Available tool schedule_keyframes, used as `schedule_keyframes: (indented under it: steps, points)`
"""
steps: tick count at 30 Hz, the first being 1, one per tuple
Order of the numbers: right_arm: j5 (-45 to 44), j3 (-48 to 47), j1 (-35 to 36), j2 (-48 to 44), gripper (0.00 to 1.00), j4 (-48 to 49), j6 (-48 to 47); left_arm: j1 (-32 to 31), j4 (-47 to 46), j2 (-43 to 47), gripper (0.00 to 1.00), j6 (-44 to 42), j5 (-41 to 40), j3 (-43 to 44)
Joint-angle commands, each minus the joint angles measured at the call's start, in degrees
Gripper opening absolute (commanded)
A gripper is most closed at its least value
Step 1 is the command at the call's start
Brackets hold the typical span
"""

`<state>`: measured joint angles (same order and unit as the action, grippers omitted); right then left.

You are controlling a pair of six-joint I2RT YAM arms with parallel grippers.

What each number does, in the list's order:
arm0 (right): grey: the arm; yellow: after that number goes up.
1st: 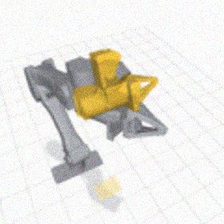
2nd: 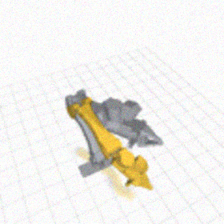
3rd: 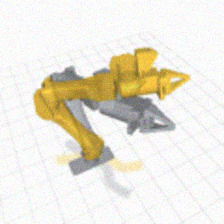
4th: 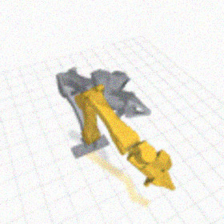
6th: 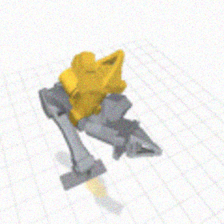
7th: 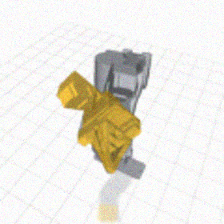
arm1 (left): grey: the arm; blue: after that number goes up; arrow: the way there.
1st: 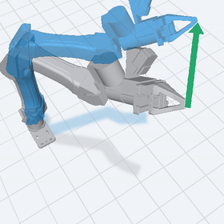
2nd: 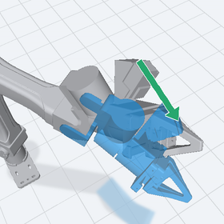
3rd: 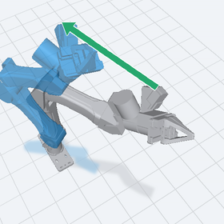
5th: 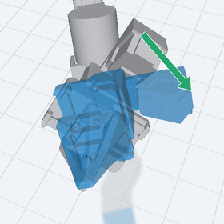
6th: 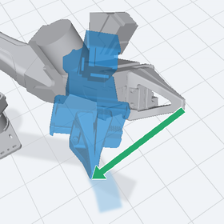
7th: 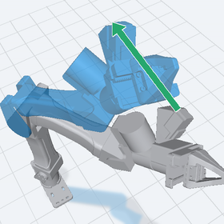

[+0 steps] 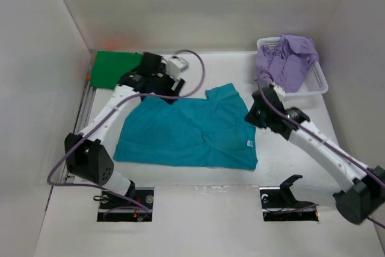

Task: Fold and stack the t-shirts
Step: Fold the flattened tshirt in 1/3 of the way, then grap the side of the flattened tshirt furthest away from the robot with both arms

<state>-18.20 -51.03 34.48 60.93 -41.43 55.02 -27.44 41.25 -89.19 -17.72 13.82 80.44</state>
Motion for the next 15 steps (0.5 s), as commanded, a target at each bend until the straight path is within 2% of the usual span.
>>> schedule_keyframes:
  steps: [1, 3, 5, 7, 11, 15]
  points:
    - [3.51, -10.99, -6.38, 11.28, 0.31, 4.24, -18.08, 11.01, -1.78, 2.44, 0.59, 1.81, 2.53, -0.02]
    - [5.01, -19.07, -9.20, 21.03, 0.36, 5.57, -22.66, 18.57, -4.07, 0.52, 0.57, 1.98, 1.04, -0.81]
    - [5.54, -29.08, -10.61, 31.66, 0.49, 4.70, -26.27, 24.56, -6.79, -1.94, 0.56, 2.33, -0.37, -1.34]
    - [5.10, -40.15, -11.23, 42.55, 0.56, 2.42, -29.52, 29.22, -8.90, -5.28, 0.56, 2.42, -1.25, -1.17]
    - [4.22, -60.11, -13.25, 61.47, 0.61, -2.85, -32.35, 32.84, -9.97, -13.10, 0.56, 3.47, -1.17, 1.46]
    - [3.17, -70.69, -15.01, 71.16, 0.65, -5.06, -30.60, 33.81, -13.03, -19.87, 0.56, 5.14, -1.78, 3.40]
